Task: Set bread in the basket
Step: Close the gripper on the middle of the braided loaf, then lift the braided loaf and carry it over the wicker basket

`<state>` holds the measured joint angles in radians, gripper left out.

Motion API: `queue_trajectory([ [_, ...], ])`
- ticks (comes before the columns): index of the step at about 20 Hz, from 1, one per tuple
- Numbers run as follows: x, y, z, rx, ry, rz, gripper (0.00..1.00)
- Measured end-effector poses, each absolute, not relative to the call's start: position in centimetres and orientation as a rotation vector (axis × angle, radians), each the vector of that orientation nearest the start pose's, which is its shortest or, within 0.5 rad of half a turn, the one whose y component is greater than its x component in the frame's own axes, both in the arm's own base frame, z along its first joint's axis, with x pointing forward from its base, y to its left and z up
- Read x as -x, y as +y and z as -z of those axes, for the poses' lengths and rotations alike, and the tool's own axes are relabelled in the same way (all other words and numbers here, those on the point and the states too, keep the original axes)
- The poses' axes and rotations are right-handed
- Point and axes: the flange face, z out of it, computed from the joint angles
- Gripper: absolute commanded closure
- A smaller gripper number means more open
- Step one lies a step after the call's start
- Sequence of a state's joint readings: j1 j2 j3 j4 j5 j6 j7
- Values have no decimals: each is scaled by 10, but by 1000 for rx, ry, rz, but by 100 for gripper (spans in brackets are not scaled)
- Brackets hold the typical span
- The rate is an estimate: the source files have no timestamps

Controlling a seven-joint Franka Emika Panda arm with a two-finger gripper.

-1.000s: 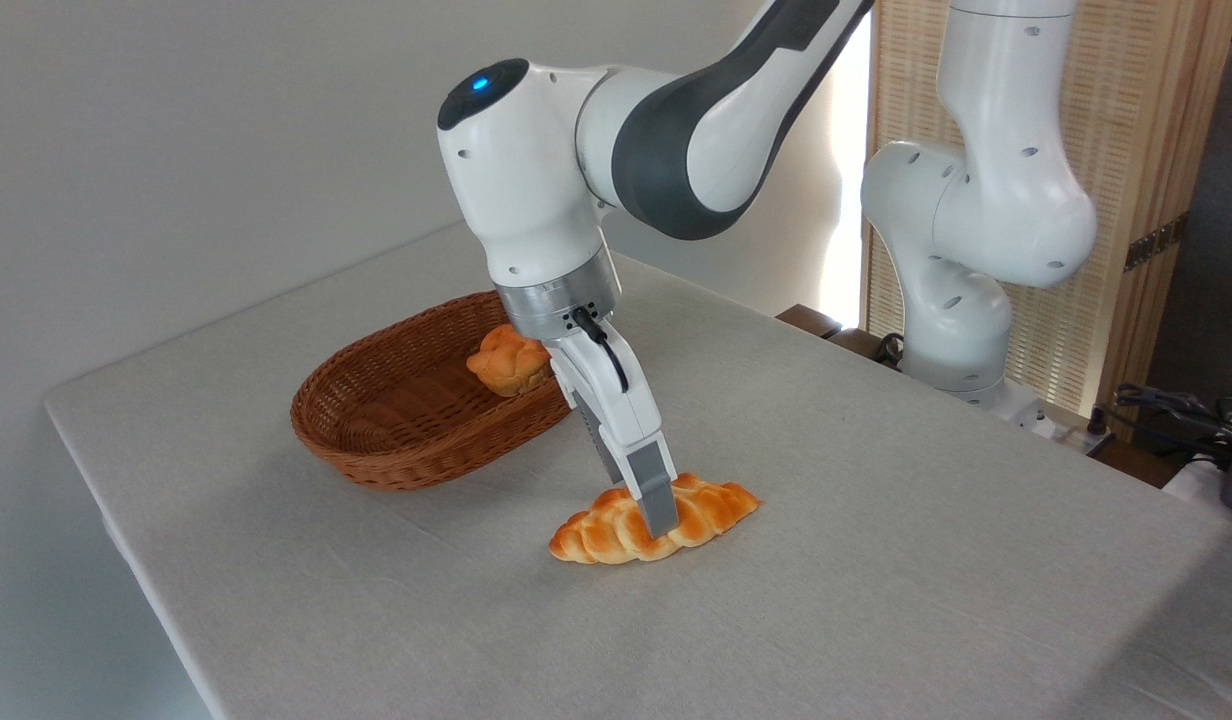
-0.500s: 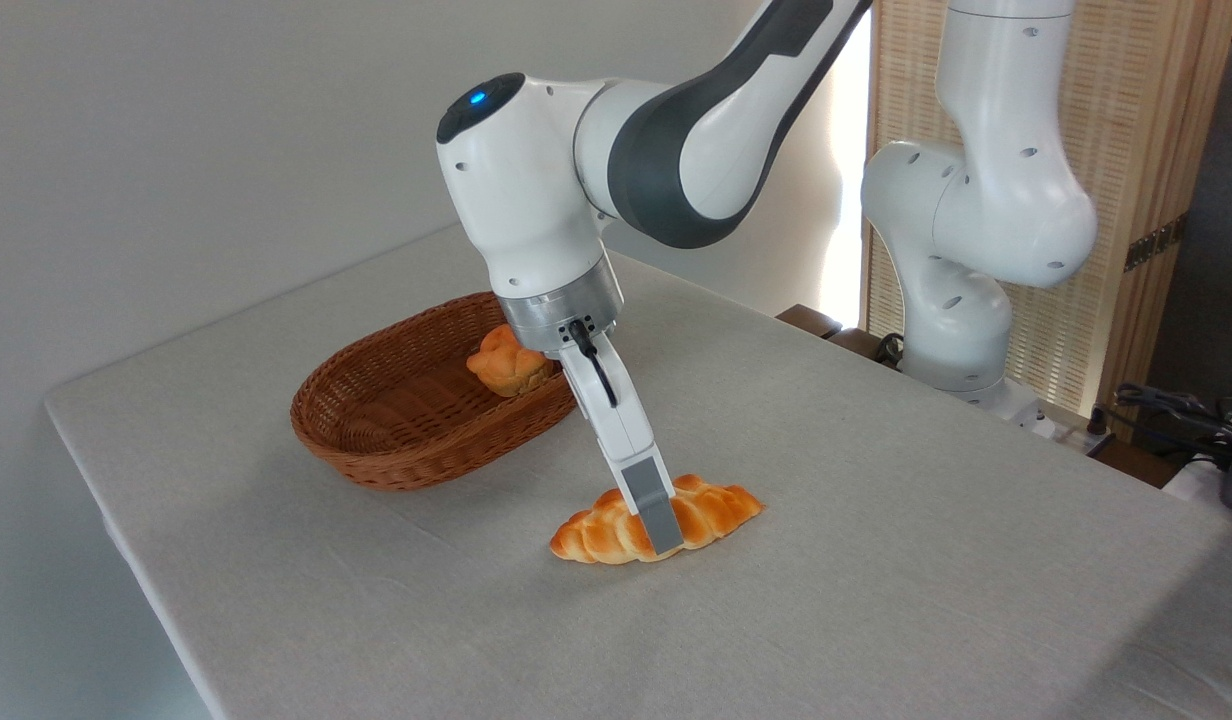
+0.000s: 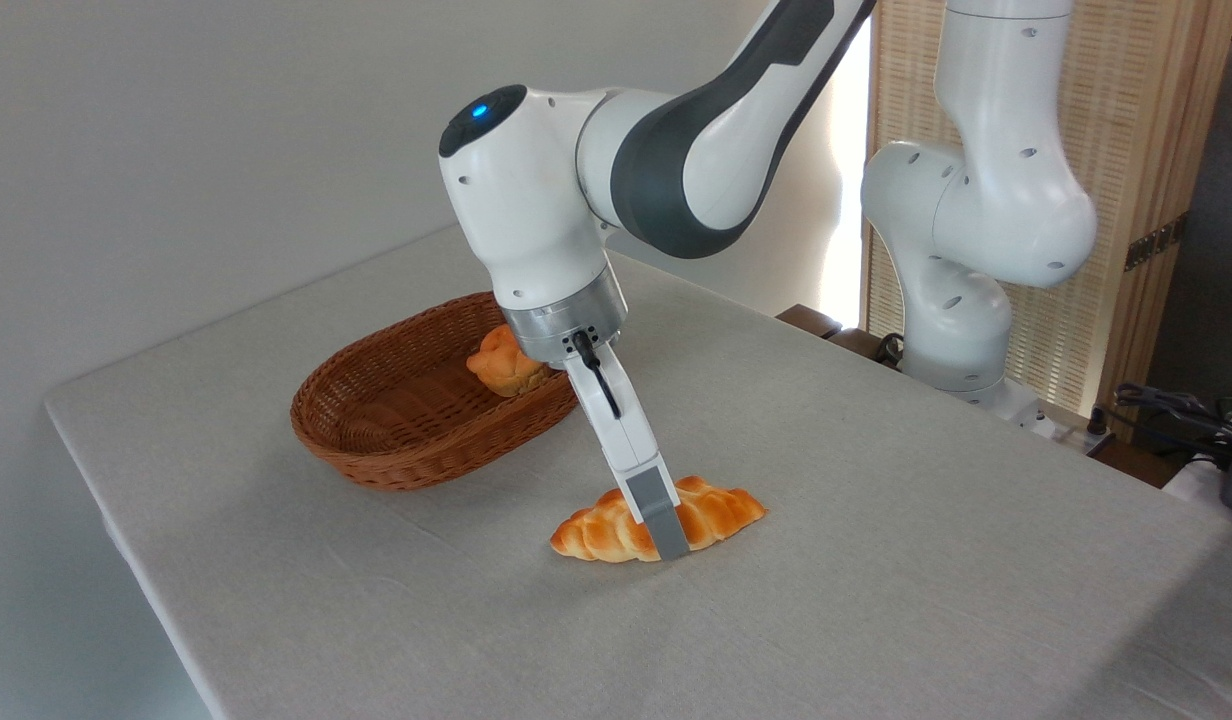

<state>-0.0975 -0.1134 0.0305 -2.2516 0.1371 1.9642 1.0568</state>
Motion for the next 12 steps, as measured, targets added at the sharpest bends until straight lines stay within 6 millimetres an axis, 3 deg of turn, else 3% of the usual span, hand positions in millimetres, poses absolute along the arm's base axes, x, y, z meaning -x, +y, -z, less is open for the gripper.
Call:
queue_trajectory([
  [2,-483,-23,-396,2572,1739,-334,73],
  [12,-483,-24,-391,2569,1746,-350,73],
])
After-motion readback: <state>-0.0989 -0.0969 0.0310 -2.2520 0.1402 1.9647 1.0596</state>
